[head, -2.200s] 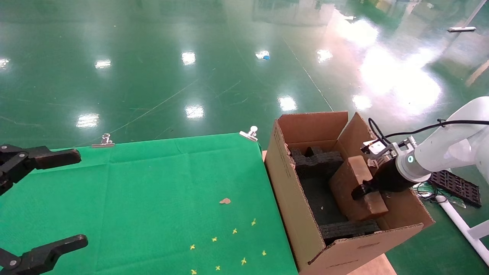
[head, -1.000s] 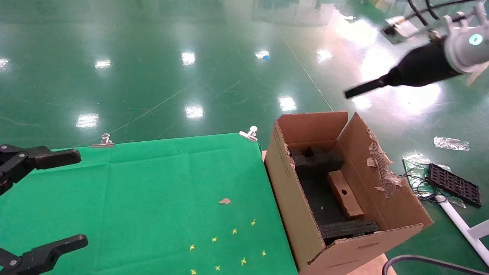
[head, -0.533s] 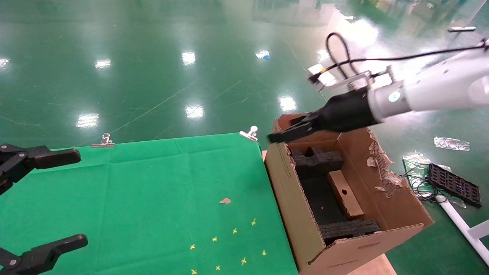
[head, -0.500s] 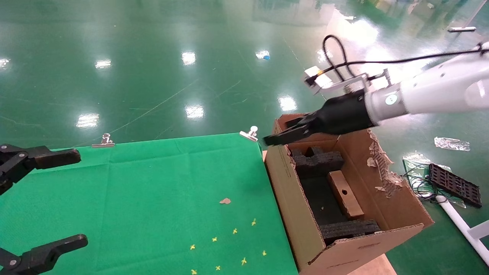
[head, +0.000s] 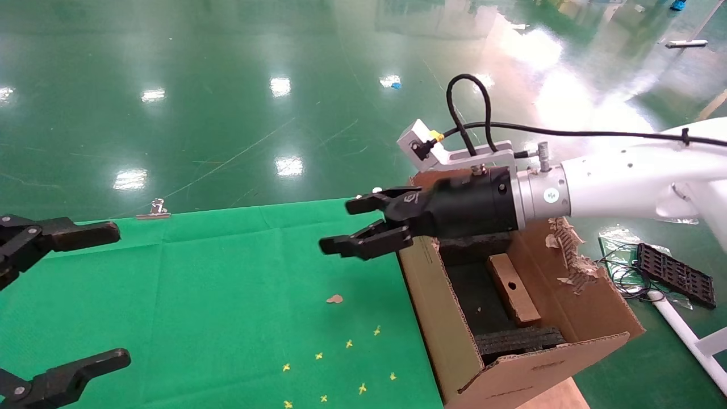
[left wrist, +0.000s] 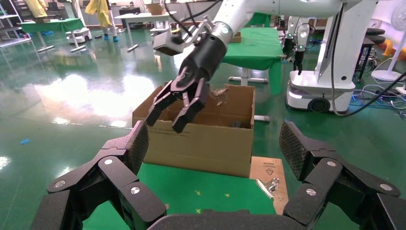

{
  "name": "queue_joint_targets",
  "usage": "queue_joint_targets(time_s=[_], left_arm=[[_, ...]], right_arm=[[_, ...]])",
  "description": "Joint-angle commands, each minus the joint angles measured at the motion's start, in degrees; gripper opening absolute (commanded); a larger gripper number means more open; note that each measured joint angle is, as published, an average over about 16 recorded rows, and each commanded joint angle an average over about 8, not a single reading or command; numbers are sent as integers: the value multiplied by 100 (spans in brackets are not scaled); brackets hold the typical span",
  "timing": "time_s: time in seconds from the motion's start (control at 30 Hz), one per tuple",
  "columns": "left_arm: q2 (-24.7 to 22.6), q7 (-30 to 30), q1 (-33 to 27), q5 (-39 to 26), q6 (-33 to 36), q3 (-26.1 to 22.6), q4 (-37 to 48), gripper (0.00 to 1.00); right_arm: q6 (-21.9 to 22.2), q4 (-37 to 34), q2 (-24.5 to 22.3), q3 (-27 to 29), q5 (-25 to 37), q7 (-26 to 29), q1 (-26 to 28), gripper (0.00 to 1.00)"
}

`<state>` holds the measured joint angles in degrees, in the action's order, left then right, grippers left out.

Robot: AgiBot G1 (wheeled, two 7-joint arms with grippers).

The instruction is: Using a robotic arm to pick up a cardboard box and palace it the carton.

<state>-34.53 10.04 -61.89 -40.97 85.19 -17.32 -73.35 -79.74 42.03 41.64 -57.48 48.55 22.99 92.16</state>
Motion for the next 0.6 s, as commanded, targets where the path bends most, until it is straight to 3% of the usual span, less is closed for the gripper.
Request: queue_joint_targets(time_s=[0.03,0.6], left_arm=[[0,0,0,0,0,-1,0,100],[2,-3,-1,4,-2,-5,0,100]], right_arm=[[-44,233,-49,307,-49,-91,-226,100],[-423,2242,-471,2947,-476,-869,-2174,100]])
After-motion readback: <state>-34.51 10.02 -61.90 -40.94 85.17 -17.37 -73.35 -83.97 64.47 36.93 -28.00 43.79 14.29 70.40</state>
